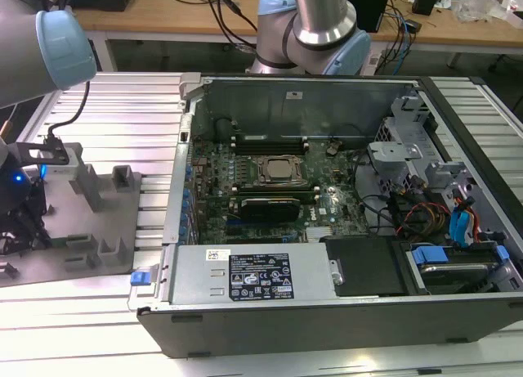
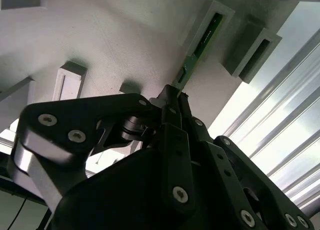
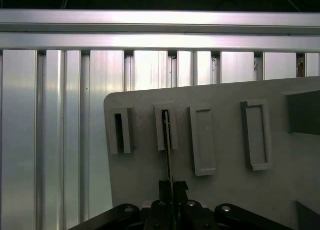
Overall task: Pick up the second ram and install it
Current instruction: 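Pick up the second ram and move it above second insertion slot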
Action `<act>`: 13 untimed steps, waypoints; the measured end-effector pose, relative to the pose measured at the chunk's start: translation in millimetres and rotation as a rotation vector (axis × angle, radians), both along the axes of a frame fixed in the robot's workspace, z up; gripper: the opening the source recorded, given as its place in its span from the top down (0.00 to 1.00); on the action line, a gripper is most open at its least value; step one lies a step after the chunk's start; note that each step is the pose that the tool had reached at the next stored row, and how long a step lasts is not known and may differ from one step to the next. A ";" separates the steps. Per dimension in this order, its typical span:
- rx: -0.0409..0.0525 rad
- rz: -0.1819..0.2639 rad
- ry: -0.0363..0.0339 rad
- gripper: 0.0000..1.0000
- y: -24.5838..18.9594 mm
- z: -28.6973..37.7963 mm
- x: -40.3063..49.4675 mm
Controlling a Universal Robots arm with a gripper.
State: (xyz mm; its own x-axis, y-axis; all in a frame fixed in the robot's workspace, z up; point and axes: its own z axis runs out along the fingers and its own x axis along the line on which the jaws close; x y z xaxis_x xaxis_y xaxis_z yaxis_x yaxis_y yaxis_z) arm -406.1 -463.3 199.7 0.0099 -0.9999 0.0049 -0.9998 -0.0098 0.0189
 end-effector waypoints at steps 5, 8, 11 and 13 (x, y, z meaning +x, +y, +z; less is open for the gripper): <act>-0.0001 0.000 0.0000 0.86 0.0 -0.3 0.0; -0.0015 0.000 -0.0007 0.86 0.0 0.9 0.1; -0.0017 0.000 -0.0002 0.86 0.0 6.7 0.0; -0.0018 0.000 -0.0001 0.86 0.2 12.7 0.0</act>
State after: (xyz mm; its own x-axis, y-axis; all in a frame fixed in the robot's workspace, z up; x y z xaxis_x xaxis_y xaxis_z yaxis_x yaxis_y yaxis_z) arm -406.1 -463.2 212.4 0.0099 -0.9999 0.0066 -0.9998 -0.0097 0.0188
